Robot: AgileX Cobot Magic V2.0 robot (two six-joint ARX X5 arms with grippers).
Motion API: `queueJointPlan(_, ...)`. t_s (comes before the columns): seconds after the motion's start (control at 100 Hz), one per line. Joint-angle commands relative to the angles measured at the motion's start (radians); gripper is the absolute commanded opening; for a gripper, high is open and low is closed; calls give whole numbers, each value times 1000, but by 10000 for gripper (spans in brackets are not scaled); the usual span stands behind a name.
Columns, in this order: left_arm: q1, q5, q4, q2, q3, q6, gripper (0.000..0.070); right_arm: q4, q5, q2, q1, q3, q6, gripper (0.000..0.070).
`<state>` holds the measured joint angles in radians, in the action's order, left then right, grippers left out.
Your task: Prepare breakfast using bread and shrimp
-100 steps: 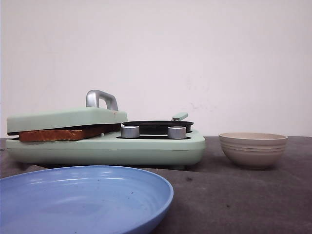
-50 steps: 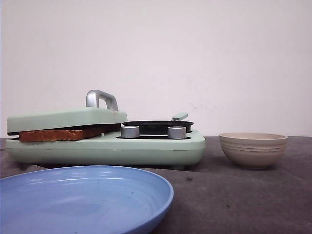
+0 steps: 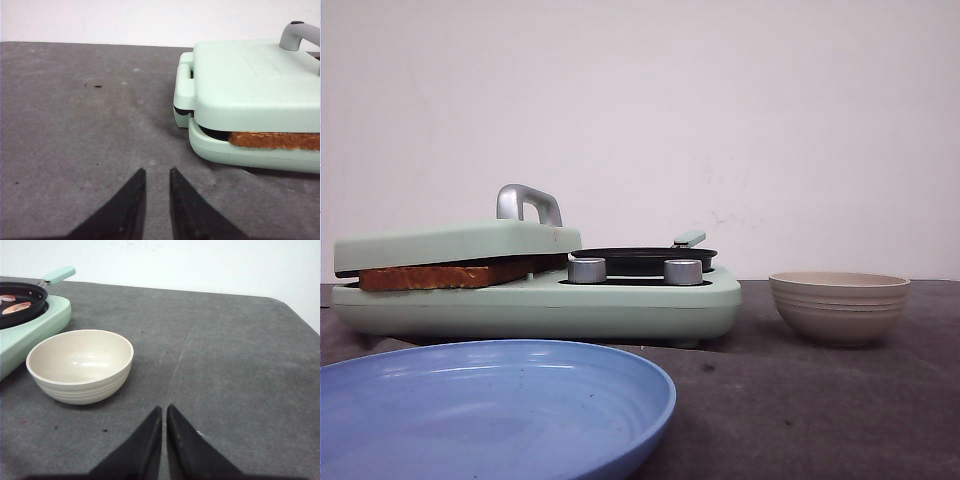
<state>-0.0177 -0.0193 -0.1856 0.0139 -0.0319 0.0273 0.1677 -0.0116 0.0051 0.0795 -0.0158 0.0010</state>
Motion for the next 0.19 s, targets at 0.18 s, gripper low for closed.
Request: queueJointPlan(0.18,0,1,-8,2,15,3,3,-13,1,-2,3,5,10,9)
